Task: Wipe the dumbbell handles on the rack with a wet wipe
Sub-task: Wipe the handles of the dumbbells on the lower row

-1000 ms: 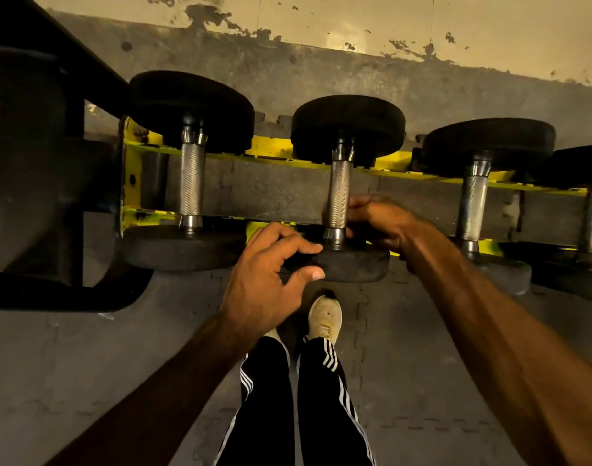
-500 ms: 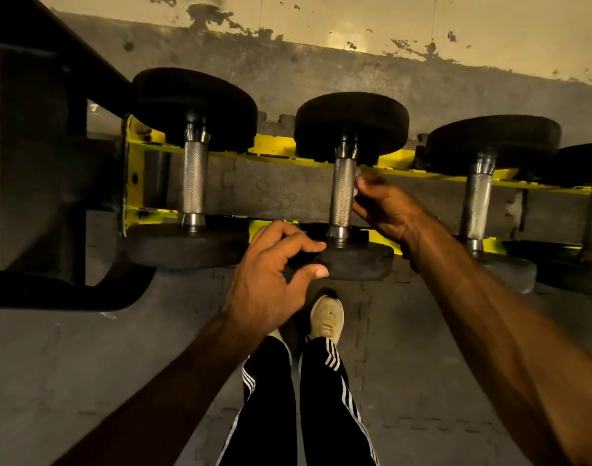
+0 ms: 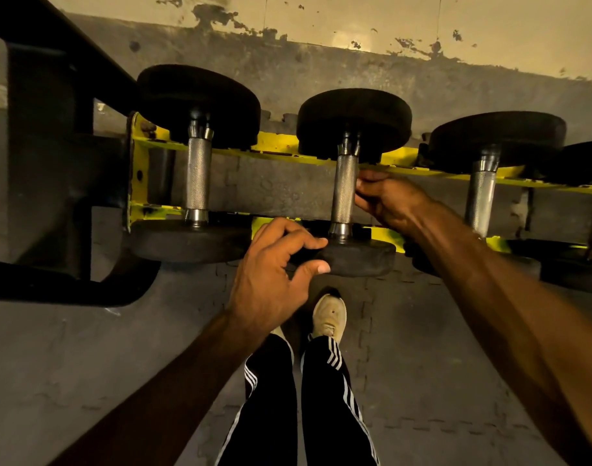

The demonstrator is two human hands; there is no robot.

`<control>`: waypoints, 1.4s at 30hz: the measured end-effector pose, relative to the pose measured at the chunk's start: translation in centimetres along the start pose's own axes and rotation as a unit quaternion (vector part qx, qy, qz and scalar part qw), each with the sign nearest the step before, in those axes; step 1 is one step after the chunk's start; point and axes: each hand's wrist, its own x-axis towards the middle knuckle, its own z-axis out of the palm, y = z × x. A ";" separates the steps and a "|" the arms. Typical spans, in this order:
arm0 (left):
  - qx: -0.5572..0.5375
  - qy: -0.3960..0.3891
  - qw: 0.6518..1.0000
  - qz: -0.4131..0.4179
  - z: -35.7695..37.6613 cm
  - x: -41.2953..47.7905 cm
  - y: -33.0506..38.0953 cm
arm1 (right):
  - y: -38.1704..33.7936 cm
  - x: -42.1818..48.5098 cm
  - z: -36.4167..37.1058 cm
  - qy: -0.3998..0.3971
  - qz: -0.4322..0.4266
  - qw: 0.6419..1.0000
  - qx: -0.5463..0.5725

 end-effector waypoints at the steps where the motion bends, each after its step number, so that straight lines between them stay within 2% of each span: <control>1: -0.001 -0.002 1.000 -0.002 0.0 0.0 0.0 | 0.2 -0.4 0.0 0.002 -0.001 1.000 -0.025; 3: -0.003 -0.004 1.000 -0.001 -0.1 0.0 0.0 | 0.6 -2.2 -0.8 0.013 0.006 0.996 -0.089; 5: 0.000 -0.005 1.000 0.001 -0.1 0.0 0.0 | 0.9 -4.6 -1.6 0.012 -0.012 0.980 -0.198; 7: 0.004 -0.003 1.000 0.001 0.0 0.0 -0.1 | 0.9 -6.1 -1.5 -0.018 -0.084 0.941 -0.327; 10: 0.003 0.007 1.000 -0.002 0.2 0.0 -0.2 | -0.1 -6.4 0.0 -0.067 -0.226 0.866 -0.440; 11: 0.002 0.008 1.000 -0.002 0.2 -0.1 -0.2 | -0.4 -6.0 0.5 -0.079 -0.292 0.825 -0.478; 13: 0.004 0.006 1.000 -0.001 0.2 -0.1 0.0 | -1.0 -5.1 1.5 -0.084 -0.415 0.699 -0.575; 14: 0.005 0.005 1.000 0.001 0.1 -0.1 0.0 | -1.3 -4.6 2.2 -0.064 -0.443 0.645 -0.619; 15: 0.006 0.003 1.000 0.001 0.1 -0.1 0.0 | -1.7 -4.3 3.0 -0.021 -0.450 0.607 -0.654; 17: 0.008 -0.002 1.000 -0.004 0.0 -0.1 0.0 | -2.4 -4.1 4.9 0.083 -0.423 0.564 -0.704; 18: 0.008 -0.003 1.000 -0.008 0.0 -0.1 0.0 | -2.6 -4.1 5.8 0.101 -0.394 0.547 -0.732; 20: 0.005 -0.006 1.000 -0.007 0.0 0.0 0.0 | -2.6 -4.8 7.1 0.040 -0.342 0.478 -0.808; 21: 0.005 -0.006 1.000 -0.005 0.0 0.0 0.0 | -2.4 -5.3 7.6 -0.020 -0.323 0.434 -0.841; 22: 0.003 -0.006 1.000 -0.004 0.0 0.0 0.0 | -2.3 -5.9 7.8 -0.080 -0.302 0.409 -0.858; 23: 0.000 -0.006 1.000 -0.005 0.0 0.0 0.0 | -2.3 -6.4 7.9 -0.126 -0.268 0.413 -0.861; 26: -0.010 -0.003 1.000 -0.017 -0.1 0.1 0.1 | -3.5 -6.6 8.3 -0.180 -0.173 0.484 -0.839; 28: -0.009 -0.003 1.000 -0.022 -0.2 0.1 0.3 | -4.0 -6.6 7.4 -0.185 -0.192 0.512 -0.816; 29: -0.009 -0.002 1.000 -0.024 -0.2 0.1 0.4 | -4.0 -6.8 6.1 -0.174 -0.210 0.537 -0.798; 30: -0.010 0.002 1.000 -0.025 -0.2 0.1 0.5 | -3.7 -7.0 4.4 -0.155 -0.214 0.585 -0.767; 34: -0.007 0.024 0.999 -0.025 0.2 -0.2 0.6 | -0.2 -7.3 -1.1 -0.067 -0.130 0.838 -0.526; 35: -0.007 0.025 0.999 -0.026 0.3 -0.3 0.6 | 0.5 -6.6 -1.4 -0.057 -0.106 0.874 -0.470; 38: 0.000 0.017 0.999 -0.030 0.1 -0.2 1.0 | 1.3 -3.7 -0.9 -0.057 -0.057 0.919 -0.387; 42: 0.012 0.014 0.999 -0.047 -0.1 -0.2 1.4 | 1.2 -2.0 -0.3 -0.085 0.002 0.929 -0.361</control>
